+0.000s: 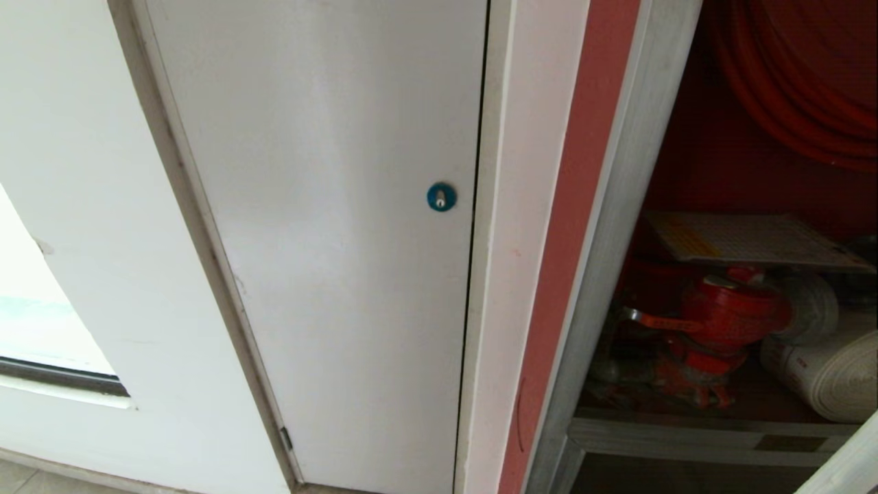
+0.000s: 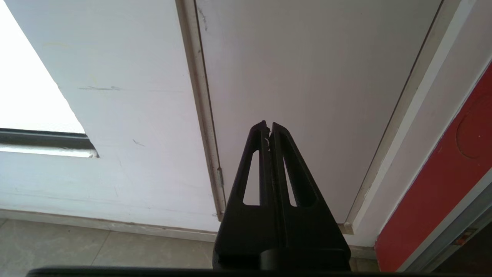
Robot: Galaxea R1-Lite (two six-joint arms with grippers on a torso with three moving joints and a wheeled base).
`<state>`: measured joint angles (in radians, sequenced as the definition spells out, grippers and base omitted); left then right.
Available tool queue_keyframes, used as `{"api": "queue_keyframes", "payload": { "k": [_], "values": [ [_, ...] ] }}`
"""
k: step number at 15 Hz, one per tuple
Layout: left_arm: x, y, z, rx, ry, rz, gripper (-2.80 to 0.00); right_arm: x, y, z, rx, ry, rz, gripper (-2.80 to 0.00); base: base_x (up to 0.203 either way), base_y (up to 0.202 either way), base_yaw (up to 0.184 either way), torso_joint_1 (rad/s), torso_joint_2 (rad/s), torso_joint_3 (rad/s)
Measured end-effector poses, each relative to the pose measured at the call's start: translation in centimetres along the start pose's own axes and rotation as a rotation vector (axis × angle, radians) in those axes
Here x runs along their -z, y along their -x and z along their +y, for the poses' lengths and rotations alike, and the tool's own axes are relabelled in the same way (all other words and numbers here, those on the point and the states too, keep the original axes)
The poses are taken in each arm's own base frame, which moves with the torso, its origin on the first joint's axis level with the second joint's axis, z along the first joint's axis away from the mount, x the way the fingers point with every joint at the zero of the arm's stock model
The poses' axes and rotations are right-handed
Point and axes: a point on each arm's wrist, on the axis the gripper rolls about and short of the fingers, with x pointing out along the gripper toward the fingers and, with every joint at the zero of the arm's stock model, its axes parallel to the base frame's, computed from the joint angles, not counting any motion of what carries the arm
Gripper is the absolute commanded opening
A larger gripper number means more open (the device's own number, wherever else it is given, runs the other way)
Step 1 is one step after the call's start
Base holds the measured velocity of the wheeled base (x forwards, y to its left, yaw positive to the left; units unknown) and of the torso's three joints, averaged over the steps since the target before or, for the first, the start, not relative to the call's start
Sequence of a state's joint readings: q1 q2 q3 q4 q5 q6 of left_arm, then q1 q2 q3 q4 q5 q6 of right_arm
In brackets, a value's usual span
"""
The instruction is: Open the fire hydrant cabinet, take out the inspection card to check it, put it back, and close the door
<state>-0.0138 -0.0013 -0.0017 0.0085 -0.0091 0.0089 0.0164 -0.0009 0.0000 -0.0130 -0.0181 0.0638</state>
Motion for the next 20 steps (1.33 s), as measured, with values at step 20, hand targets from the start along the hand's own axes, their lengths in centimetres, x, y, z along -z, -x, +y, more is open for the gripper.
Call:
{"api": "queue_keyframes", "payload": {
  "k": [20],
  "values": [
    [0.0, 0.0, 0.0, 0.0, 0.0, 0.0, -2.8, -13.6, 0.3, 2.2, -0.658, -0.001, 0.051, -2.8, 0.0, 0.0, 0.0, 0.0, 0.0, 0.0]
  ]
}}
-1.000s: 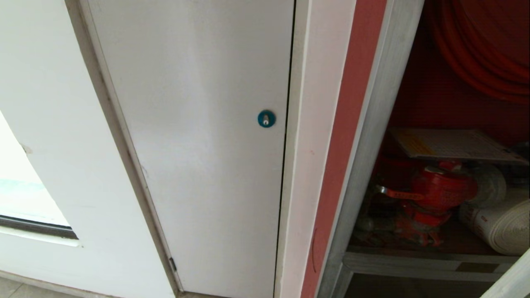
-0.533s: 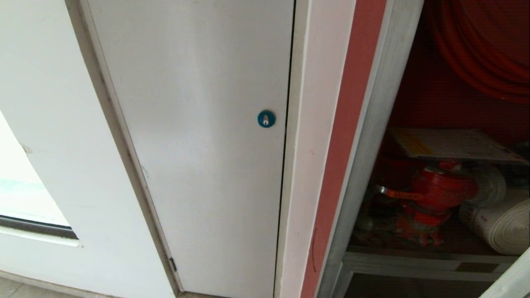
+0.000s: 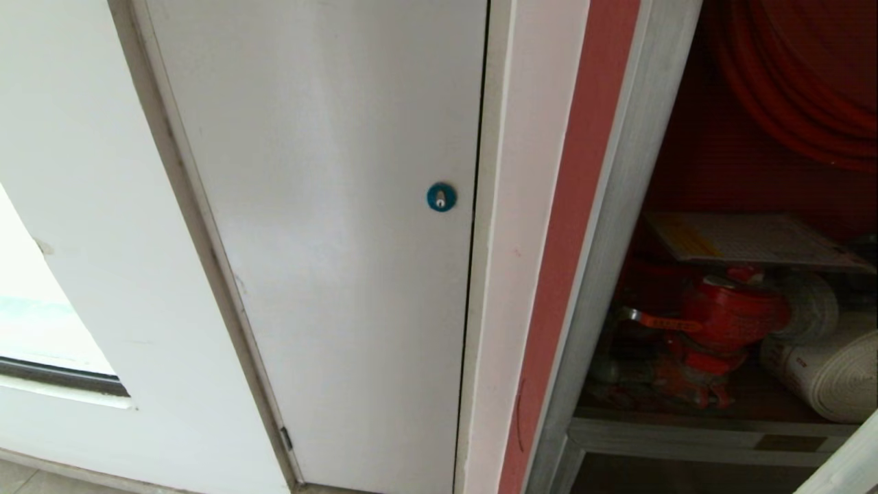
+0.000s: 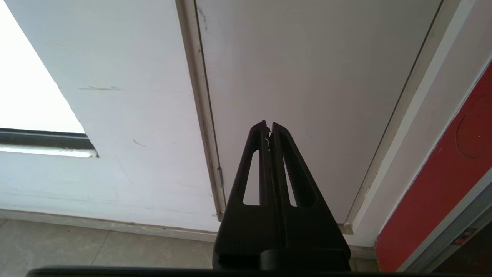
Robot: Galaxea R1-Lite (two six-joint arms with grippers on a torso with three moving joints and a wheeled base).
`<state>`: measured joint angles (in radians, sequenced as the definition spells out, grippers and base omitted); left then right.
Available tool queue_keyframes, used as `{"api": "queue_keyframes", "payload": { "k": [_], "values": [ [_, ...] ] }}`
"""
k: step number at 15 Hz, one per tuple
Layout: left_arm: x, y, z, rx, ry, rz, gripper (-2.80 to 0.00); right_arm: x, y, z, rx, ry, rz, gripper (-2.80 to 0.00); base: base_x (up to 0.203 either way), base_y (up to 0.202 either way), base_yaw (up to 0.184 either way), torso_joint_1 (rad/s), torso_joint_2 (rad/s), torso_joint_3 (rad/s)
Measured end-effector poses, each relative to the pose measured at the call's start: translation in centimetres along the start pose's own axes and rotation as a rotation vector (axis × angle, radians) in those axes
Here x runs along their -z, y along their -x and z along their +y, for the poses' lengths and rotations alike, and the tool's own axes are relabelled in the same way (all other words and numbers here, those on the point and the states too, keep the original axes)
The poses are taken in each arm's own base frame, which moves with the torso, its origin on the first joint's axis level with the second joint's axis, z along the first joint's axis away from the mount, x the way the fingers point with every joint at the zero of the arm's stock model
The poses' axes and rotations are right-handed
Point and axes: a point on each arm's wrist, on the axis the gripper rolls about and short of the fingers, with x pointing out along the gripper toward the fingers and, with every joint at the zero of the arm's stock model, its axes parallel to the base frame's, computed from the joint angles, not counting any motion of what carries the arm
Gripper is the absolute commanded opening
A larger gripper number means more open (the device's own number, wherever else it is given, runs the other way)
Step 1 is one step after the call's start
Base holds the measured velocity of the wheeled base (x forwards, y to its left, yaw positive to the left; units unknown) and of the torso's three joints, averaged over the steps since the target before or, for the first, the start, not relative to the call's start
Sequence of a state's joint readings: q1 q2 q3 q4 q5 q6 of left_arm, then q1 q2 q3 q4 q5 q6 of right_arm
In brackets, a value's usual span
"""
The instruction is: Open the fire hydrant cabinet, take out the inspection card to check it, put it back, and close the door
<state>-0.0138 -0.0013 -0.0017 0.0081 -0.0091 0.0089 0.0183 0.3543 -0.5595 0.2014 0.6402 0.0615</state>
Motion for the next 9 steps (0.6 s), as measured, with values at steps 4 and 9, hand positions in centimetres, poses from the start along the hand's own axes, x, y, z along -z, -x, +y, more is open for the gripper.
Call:
{"api": "queue_keyframes", "payload": {
  "k": [4, 9],
  "values": [
    [0.0, 0.0, 0.0, 0.0, 0.0, 0.001, -2.8, -2.4, -2.9, -1.9, -0.047, 0.001, 0.004, -2.8, 0.0, 0.0, 0.0, 0.0, 0.0, 0.0],
    [0.0, 0.0, 0.0, 0.0, 0.0, 0.0, -2.8, -4.1, -6.8, -4.7, -0.039, 0.038, 0.004, -2.8, 0.0, 0.0, 0.0, 0.0, 0.0, 0.0]
  ]
}}
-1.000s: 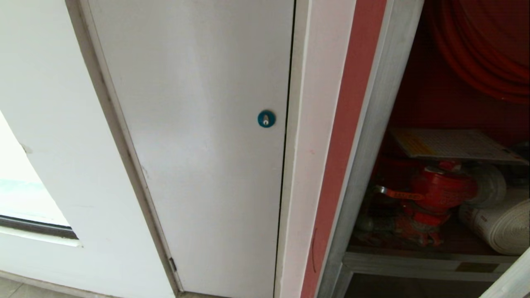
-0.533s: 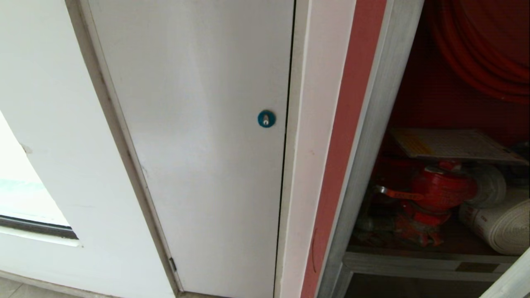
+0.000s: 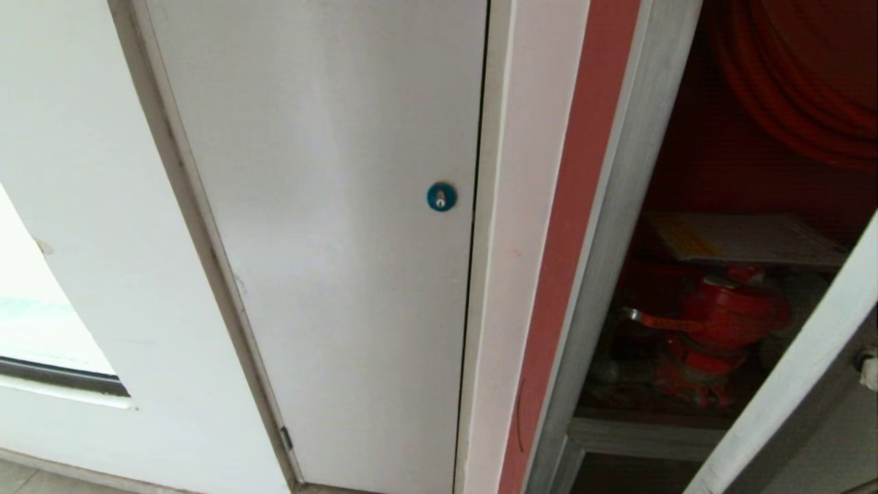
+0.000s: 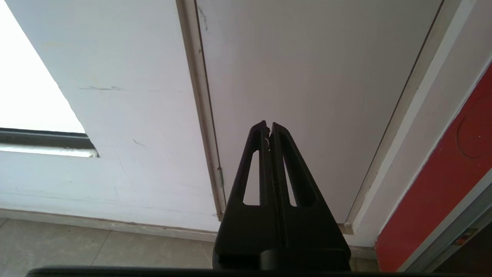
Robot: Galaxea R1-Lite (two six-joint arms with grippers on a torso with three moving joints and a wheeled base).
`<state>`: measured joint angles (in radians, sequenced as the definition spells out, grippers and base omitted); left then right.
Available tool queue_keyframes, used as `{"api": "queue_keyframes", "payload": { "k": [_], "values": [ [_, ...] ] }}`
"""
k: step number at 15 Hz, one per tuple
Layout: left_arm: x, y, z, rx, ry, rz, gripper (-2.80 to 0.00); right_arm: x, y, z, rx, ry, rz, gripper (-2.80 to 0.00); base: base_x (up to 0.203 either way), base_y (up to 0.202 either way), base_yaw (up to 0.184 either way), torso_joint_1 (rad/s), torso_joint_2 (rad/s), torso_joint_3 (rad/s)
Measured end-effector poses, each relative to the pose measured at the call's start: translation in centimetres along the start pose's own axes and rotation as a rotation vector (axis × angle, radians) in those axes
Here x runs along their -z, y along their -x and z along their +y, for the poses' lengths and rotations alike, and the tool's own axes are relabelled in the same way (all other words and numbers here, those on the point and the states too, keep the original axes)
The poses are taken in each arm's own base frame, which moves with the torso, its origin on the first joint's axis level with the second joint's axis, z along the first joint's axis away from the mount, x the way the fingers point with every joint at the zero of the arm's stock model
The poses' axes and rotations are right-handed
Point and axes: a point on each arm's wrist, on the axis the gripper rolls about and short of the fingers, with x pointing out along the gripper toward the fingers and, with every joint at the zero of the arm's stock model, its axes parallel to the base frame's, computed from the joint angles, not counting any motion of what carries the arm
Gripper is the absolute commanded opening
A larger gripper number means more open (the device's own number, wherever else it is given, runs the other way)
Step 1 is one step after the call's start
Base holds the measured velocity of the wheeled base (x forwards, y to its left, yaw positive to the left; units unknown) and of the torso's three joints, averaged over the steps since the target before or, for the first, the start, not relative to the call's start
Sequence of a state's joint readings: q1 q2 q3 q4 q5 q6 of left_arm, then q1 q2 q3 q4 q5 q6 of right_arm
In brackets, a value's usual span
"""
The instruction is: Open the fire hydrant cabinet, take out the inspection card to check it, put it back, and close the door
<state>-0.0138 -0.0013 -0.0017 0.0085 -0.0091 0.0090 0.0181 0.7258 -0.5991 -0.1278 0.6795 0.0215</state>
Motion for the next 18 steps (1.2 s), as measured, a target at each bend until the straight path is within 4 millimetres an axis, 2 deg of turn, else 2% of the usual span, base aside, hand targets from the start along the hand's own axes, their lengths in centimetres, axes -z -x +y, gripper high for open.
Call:
{"api": "queue_keyframes", "payload": {
  "k": [8, 11, 18],
  "values": [
    [0.0, 0.0, 0.0, 0.0, 0.0, 0.0, -2.8, -1.5, -5.4, -4.5, 0.056, -0.002, 0.001, -2.8, 0.0, 0.0, 0.0, 0.0, 0.0, 0.0],
    [0.0, 0.0, 0.0, 0.0, 0.0, 0.0, -2.8, -1.4, -7.4, -6.1, 0.091, -0.009, 0.007, -2.8, 0.0, 0.0, 0.0, 0.0, 0.0, 0.0],
    [0.0, 0.0, 0.0, 0.0, 0.0, 0.0, -2.8, -1.3, -10.5, -8.8, 0.138, -0.05, 0.058, -2.8, 0.0, 0.0, 0.0, 0.0, 0.0, 0.0]
  ]
}}
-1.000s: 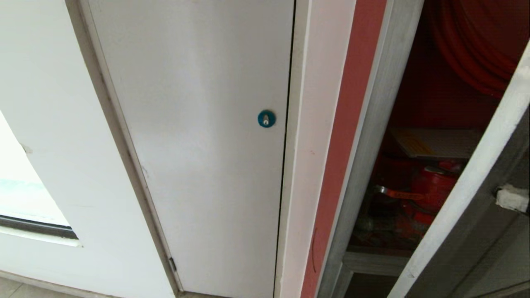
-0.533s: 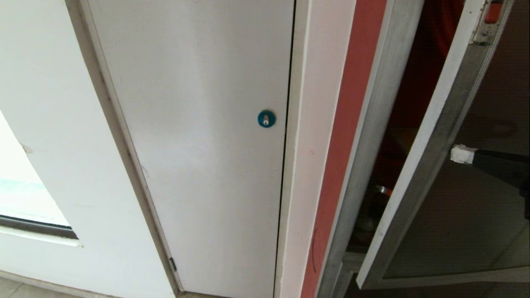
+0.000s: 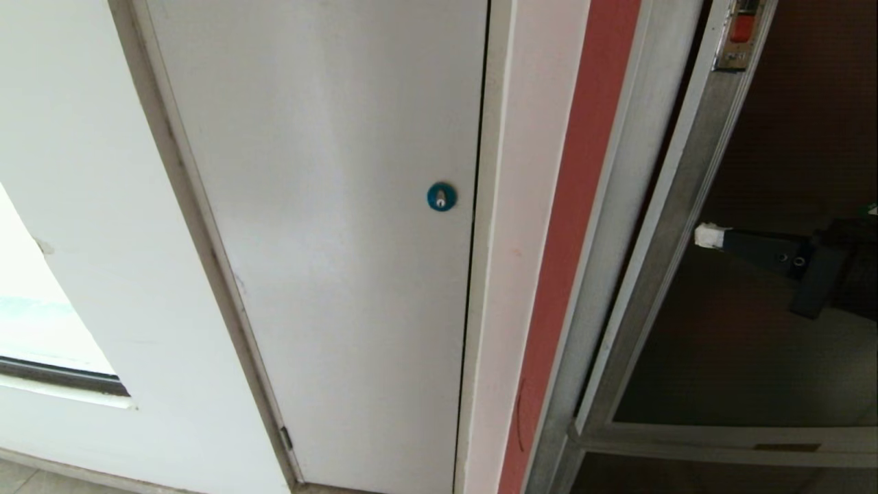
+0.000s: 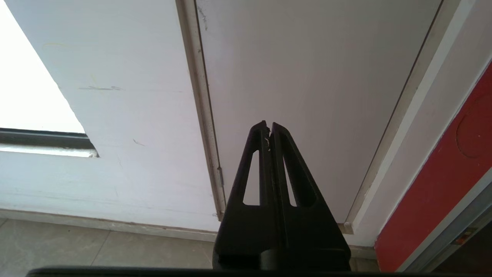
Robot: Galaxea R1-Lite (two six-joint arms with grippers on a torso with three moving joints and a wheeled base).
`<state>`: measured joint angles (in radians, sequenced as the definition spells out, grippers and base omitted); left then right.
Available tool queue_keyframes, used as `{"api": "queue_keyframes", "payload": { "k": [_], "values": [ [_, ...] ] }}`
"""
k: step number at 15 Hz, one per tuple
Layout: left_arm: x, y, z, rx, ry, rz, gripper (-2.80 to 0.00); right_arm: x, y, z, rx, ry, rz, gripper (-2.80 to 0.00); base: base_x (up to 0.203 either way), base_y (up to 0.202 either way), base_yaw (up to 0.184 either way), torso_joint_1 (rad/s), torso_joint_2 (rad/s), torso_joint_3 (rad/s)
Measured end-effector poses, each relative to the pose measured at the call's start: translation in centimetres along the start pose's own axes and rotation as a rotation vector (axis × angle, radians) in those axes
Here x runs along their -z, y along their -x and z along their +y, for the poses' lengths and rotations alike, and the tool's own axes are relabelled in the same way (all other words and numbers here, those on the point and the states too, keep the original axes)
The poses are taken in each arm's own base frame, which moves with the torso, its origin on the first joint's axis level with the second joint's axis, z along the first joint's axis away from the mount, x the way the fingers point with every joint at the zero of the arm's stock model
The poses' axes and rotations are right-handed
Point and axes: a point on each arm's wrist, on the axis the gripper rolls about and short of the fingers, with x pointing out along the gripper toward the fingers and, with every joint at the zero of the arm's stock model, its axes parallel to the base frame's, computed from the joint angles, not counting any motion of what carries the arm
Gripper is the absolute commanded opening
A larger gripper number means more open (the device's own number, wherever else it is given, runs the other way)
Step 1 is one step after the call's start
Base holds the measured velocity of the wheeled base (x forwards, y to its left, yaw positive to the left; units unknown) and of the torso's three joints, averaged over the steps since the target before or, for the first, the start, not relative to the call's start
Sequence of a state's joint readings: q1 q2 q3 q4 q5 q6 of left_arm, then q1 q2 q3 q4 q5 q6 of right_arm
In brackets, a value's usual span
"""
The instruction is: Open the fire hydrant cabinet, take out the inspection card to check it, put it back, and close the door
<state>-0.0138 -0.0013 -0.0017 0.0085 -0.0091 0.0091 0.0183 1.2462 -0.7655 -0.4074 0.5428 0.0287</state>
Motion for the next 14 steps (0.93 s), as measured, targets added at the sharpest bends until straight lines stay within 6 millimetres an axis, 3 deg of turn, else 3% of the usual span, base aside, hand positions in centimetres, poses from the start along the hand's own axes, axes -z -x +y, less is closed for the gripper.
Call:
{"api": "queue_keyframes", "payload": {
  "k": [7, 14],
  "values": [
    [0.0, 0.0, 0.0, 0.0, 0.0, 0.0, -2.8, 0.5, -2.5, -1.7, 0.068, -0.026, 0.044, -2.8, 0.0, 0.0, 0.0, 0.0, 0.0, 0.0],
    [0.0, 0.0, 0.0, -0.001, 0.0, 0.0, -2.8, 0.3, -2.9, -2.0, 0.11, -0.023, 0.045, -2.8, 0.0, 0.0, 0.0, 0.0, 0.0, 0.0]
  ]
}}
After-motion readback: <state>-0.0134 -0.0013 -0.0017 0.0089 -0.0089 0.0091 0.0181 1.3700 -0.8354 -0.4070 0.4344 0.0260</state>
